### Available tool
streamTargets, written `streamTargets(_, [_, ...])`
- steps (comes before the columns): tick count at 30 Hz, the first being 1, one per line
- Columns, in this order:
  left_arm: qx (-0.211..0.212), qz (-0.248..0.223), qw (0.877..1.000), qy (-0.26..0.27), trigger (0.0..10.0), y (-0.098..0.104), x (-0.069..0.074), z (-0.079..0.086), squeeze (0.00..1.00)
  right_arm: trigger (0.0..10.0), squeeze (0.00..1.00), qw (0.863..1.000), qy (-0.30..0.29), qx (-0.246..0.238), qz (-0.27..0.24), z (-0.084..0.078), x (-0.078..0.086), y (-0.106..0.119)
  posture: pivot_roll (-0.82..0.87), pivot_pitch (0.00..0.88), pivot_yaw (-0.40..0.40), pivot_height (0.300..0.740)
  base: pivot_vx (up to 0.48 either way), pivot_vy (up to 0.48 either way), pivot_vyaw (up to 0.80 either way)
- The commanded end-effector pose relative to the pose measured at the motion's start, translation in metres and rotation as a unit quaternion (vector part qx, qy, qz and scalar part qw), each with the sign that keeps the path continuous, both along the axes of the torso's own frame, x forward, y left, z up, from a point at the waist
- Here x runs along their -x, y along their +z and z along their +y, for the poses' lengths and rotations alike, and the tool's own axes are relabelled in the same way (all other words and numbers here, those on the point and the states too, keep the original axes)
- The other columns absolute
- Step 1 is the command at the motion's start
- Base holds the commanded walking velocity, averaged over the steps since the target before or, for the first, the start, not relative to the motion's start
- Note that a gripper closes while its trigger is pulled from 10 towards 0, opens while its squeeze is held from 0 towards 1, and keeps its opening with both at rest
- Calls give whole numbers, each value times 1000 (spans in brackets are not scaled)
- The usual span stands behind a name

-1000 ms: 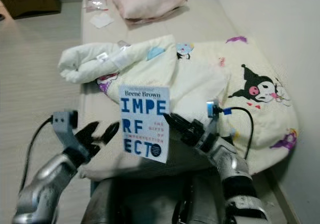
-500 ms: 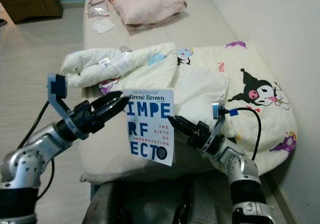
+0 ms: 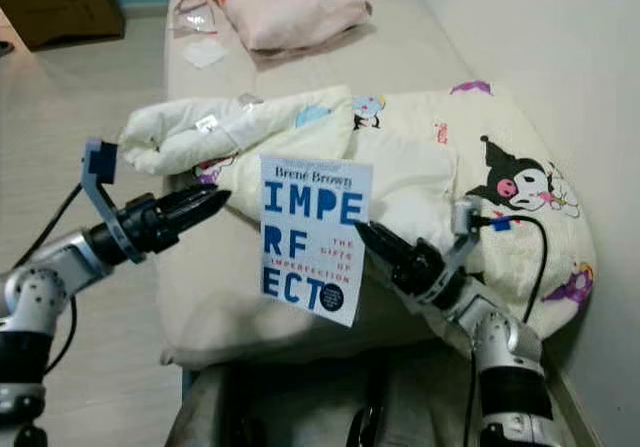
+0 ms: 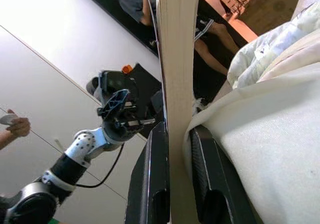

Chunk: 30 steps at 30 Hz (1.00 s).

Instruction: Clean up the room

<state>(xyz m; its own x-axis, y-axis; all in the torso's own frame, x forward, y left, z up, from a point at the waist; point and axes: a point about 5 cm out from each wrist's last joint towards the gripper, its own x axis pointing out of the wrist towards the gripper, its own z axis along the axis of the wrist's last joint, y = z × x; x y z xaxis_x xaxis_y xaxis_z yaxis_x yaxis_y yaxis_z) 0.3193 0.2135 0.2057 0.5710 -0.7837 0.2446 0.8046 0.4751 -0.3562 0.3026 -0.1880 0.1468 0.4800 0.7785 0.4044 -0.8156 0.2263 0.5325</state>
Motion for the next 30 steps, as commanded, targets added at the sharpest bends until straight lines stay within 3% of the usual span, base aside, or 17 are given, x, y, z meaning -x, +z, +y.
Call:
streamTargets(1, [-1, 13, 999, -35, 10000, -3, 3, 2, 0, 0, 0, 999, 28, -24, -35, 1, 6, 10, 60, 210, -19, 607, 0, 0, 0])
streamTargets(4, [-1, 22, 997, -75, 10000, -6, 5, -4, 0, 0, 0, 998, 46, -26, -37, 4, 10, 12, 52, 218, -12, 607, 0, 0, 0])
streamTargets(6, [-1, 22, 997, -75, 10000, -6, 5, -4, 0, 0, 0, 998, 46, -26, -37, 4, 10, 12, 52, 218, -12, 607, 0, 0, 0])
streamTargets(9, [2, 30, 992, -119, 10000, -9, 5, -17, 0, 0, 0, 997, 64, -22, -36, 8, 13, 13, 45, 226, -10, 607, 0, 0, 0])
streamTargets(11, [10, 35, 985, -171, 10000, -12, 9, -37, 0, 0, 0, 997, 73, -19, -34, 12, 15, 13, 35, 235, -3, 607, 0, 0, 0])
streamTargets(13, [12, 37, 982, -185, 10000, -13, 9, -44, 0, 0, 0, 996, 76, -21, -34, 13, 16, 13, 35, 235, -3, 607, 0, 0, 0])
streamTargets(15, [14, 37, 981, -192, 10000, -14, 5, -52, 0, 0, 0, 996, 80, -24, -34, 14, 19, 15, 24, 243, 8, 607, 0, 0, 0])
streamTargets(23, [24, 34, 982, -185, 10000, -10, -4, -56, 0, 0, 0, 996, 84, -24, -31, 15, 23, 13, 23, 249, 14, 607, 0, 0, 0])
streamTargets(24, [30, 36, 983, -180, 0, -8, -6, -56, 0, 0, 0, 996, 84, -23, -30, 16, 23, 13, 25, 250, 16, 607, 0, 0, 0])
streamTargets(30, [39, 39, 982, -182, 0, -8, -7, -57, 0, 0, 0, 996, 84, -20, -28, 17, 23, 12, 25, 247, 16, 607, 0, 0, 0])
